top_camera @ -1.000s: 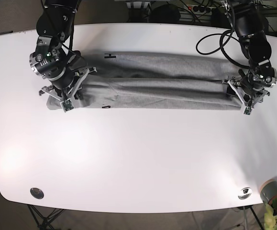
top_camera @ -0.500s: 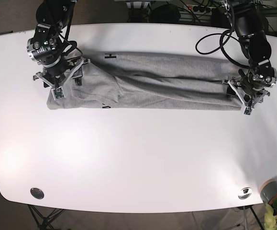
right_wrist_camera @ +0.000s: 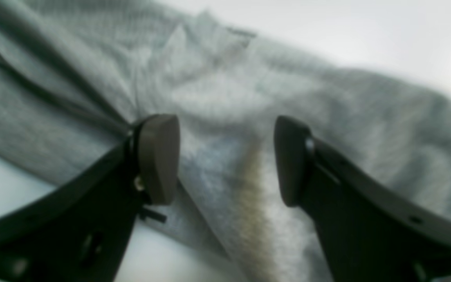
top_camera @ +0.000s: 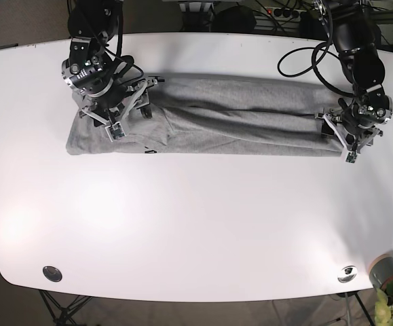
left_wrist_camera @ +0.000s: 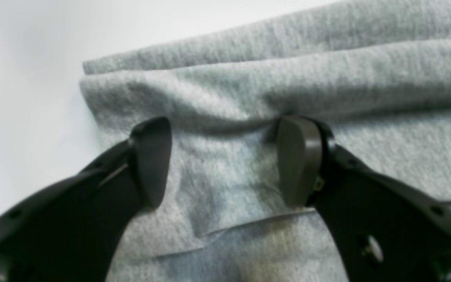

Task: Fold the T-shirt properly
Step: 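Press the folded shirt edges down with both grippers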

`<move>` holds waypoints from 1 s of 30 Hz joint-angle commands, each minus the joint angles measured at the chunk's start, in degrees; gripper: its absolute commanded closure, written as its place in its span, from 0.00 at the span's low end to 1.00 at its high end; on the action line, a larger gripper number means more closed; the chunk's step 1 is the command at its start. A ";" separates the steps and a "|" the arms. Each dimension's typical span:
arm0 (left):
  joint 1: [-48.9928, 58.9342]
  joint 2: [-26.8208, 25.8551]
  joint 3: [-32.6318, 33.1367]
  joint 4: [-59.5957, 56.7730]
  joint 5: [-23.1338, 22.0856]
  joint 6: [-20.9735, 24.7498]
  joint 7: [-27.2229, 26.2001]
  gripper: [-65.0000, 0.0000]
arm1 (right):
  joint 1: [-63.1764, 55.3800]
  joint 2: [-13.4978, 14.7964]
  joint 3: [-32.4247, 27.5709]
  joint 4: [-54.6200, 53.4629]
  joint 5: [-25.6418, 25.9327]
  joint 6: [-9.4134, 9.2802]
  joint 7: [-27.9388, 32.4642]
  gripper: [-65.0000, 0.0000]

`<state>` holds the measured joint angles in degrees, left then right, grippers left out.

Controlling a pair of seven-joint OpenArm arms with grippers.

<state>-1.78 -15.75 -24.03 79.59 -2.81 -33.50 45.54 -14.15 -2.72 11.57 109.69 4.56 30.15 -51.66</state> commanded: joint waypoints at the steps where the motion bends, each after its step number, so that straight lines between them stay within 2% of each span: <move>1: -0.64 -1.00 -0.28 0.80 0.13 0.05 -0.48 0.39 | 0.83 0.57 0.34 -3.27 0.15 -2.59 2.30 0.43; 4: -0.64 -1.00 -0.36 0.80 0.13 0.05 -0.48 0.39 | 1.01 0.74 0.34 -6.61 0.15 -4.09 5.37 0.43; 7: -0.64 -1.00 -0.36 0.72 0.13 0.05 -0.48 0.39 | 1.45 2.15 -0.01 -10.13 0.15 -4.53 7.13 0.43; 13: -1.34 -1.00 -0.10 -2.54 0.13 0.13 -0.57 0.39 | 7.87 2.68 0.34 -20.24 0.23 -4.53 9.15 0.43; 18: -7.23 -1.00 -0.01 -9.57 0.13 0.13 -2.07 0.38 | 13.67 4.08 1.66 -27.10 0.15 -4.61 11.18 0.43; 25: -12.33 -2.14 -0.10 -12.47 -0.22 0.05 -2.33 0.38 | 17.19 4.26 3.33 -29.38 0.15 -4.53 11.09 0.43; 27: -12.68 -2.23 -0.45 -11.50 -1.63 -0.13 -2.15 0.38 | 17.01 4.26 3.33 -27.71 0.23 -4.53 11.09 0.43; 30: -12.24 -4.08 -2.03 -8.60 -6.91 -2.33 -1.19 0.38 | 16.66 4.26 3.33 -26.04 0.23 -4.53 11.00 0.43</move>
<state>-12.86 -17.06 -24.86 68.01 -6.44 -34.61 44.53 2.31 0.95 14.66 82.06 6.07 26.35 -39.20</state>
